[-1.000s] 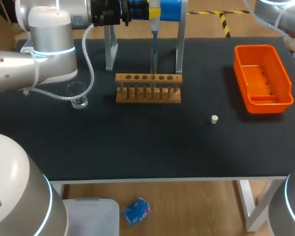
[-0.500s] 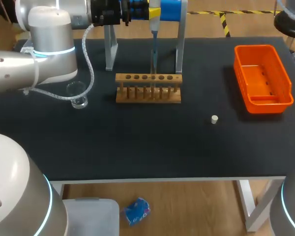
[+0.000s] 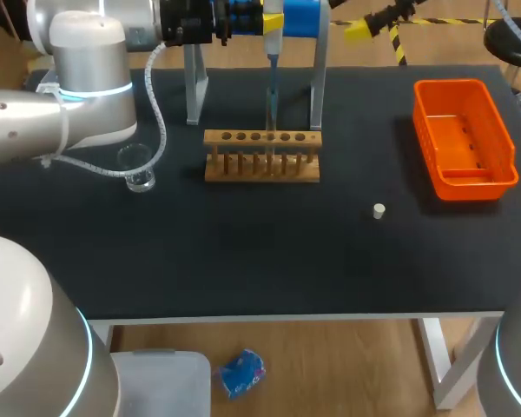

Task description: Invert the test tube, pick up the pipette, mount the tip to pipette, aspirate from beaker and dispense into the tube, eject the tip, return the pipette, and cap with the stopper.

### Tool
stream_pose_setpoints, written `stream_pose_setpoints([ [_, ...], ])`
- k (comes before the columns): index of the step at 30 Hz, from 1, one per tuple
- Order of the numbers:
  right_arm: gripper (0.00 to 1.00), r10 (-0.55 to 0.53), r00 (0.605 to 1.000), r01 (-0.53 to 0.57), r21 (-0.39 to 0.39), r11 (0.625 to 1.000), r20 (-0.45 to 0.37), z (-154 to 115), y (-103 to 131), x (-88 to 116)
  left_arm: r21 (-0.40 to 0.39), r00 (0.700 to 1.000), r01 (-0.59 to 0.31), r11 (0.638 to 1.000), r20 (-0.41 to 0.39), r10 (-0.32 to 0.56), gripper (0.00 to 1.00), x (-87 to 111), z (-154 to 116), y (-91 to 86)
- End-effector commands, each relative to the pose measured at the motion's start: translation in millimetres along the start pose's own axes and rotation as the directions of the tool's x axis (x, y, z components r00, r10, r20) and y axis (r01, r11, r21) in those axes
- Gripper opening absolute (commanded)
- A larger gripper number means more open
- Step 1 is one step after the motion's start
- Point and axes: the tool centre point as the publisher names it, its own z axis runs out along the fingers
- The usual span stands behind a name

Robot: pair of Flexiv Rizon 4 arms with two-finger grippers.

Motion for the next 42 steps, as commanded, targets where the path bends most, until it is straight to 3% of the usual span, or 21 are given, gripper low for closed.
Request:
stream_pose_setpoints([
  [1,1.00,0.000,1.000,0.000,-0.004,1.000,0.014,2,-1,7,-0.002,1.000,0.000,1.000,0.003,0.000,0.00,0.7,0,-0.9],
  [15,1.00,0.000,1.000,0.000,-0.004,1.000,0.014,2,-1,7,-0.002,1.000,0.000,1.000,0.003,0.000,0.00,0.7,0,-0.9],
  [35,1.00,-0.018,0.992,0.010,0.069,0.998,0.123,67,-77,3,-0.002,1.000,0.000,1.000,0.003,0.000,0.00,0.7,0,-0.9],
  [42,1.00,0.013,0.989,-0.021,0.054,0.998,0.146,82,-101,-7,-0.002,1.000,0.000,1.000,0.003,0.000,0.00,0.7,0,-0.9],
])
